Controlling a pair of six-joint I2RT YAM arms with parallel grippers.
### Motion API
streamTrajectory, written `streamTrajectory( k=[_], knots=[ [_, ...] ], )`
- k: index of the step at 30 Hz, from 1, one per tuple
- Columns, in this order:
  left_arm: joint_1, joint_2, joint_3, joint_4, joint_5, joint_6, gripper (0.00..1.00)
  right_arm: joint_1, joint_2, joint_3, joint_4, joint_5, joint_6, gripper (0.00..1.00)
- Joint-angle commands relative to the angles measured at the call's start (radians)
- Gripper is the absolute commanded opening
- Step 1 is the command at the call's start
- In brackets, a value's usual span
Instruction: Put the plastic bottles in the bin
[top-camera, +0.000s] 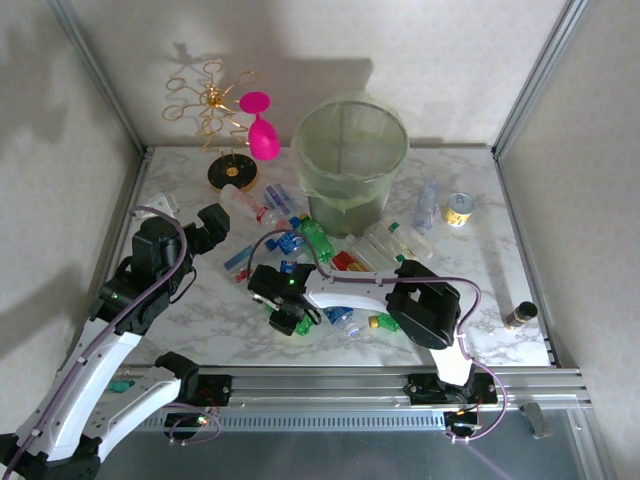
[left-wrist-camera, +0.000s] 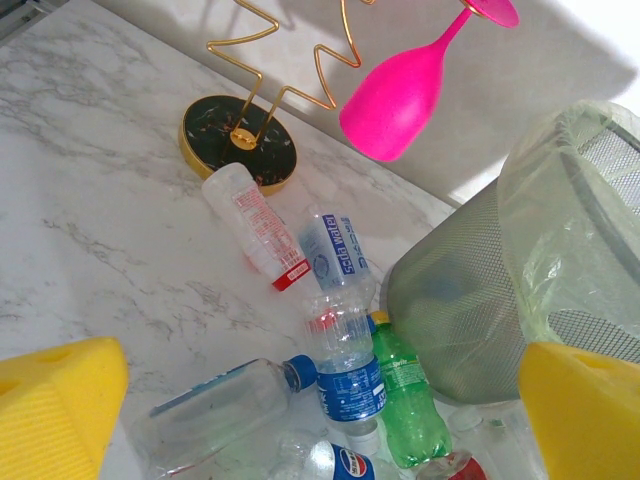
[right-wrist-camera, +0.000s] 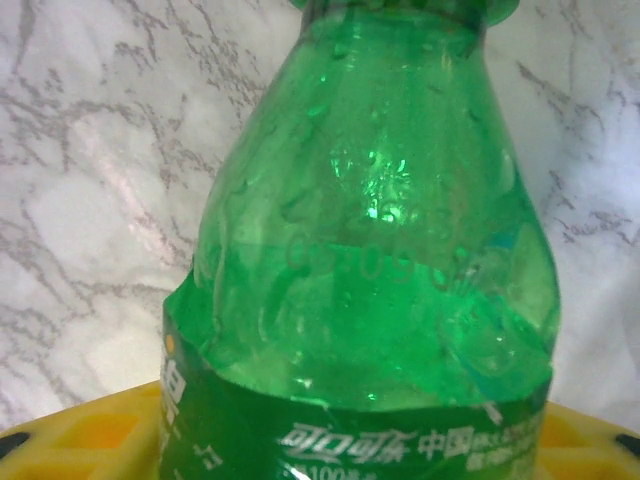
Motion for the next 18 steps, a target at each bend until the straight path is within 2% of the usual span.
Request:
streamTrajectory(
  k=[1, 9, 18],
  knots=[
    [0.008, -0.014, 0.047, -0.022, -0.005, 0.032, 0.99, 0.002, -0.114, -0.005, 0.000, -0.022, 0.010, 0.50],
    [0.002, -0.009, 0.137, -0.012, 0.140, 0.089, 0.95, -0.065, -0.336, 0.015, 0.046, -0.083, 0.065, 0.49],
    [-0.017, 0.031, 0.169, 0.012, 0.249, 0.110, 0.92, -0.292, -0.575, 0.079, 0.114, -0.210, 0.151, 0.45]
  ],
)
